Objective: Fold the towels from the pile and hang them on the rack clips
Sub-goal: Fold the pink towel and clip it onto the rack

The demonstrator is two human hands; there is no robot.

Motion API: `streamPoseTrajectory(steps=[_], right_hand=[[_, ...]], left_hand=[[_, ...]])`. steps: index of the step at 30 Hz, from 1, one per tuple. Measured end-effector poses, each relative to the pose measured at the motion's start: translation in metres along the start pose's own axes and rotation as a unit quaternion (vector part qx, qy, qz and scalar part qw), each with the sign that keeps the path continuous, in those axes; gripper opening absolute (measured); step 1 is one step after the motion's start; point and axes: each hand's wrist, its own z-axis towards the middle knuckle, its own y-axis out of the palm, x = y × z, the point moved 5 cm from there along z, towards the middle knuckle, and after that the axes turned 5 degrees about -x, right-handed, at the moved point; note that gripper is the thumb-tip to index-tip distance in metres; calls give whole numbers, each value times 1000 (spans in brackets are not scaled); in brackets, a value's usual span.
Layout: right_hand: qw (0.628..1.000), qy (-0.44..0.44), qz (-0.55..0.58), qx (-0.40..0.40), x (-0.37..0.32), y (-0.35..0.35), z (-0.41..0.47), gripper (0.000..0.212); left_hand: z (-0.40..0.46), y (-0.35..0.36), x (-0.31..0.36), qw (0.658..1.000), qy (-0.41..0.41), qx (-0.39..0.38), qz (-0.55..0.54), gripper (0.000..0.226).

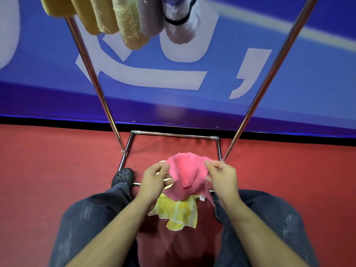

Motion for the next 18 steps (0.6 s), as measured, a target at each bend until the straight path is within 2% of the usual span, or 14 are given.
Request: streamPoseTrajectory(steps=[5,7,10,18], right_hand=[[996,-37,-63,-45,6,25,-3,38],[996,-37,-67,-46,6,29,-5,34],[996,-38,-56,-58,0,34,-11,13],[992,-64,-55,-93,-8,42,-17,13]], left_hand=[[2,13,-1,1000,3,7,-29,5],[2,19,-4,999,-3,7,-42,8],[2,27,-8,998,-13,-9,-53,13],[2,31,-6,997,-6,-48,-54,17]])
